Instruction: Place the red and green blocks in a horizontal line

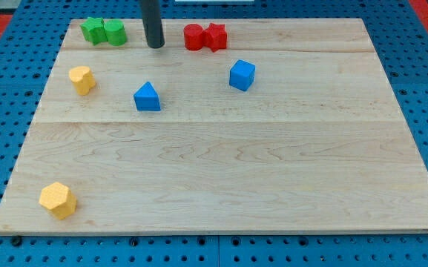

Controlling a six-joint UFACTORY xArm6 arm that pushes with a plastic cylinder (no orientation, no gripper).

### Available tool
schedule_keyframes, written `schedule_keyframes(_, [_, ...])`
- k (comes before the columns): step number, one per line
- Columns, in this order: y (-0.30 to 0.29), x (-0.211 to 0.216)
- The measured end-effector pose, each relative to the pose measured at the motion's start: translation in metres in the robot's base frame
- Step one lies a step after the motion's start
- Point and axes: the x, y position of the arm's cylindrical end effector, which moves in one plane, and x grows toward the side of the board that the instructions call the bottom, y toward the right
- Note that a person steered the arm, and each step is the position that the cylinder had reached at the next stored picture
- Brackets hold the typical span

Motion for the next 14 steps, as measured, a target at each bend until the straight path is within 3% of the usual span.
schedule_keyframes(5, [0.078, -0.005])
schedule_keyframes(6, [0.050, 0.003])
schedule_keyframes(8, [-0.118, 0.071])
schedule_keyframes(9, [-0.205, 0.058])
schedule_keyframes(10, [-0.205, 0.043])
schedule_keyframes(11, [-0.204, -0.019])
schedule_keyframes(12, [-0.195, -0.044])
schedule_keyframes(14, [-0.122, -0.040])
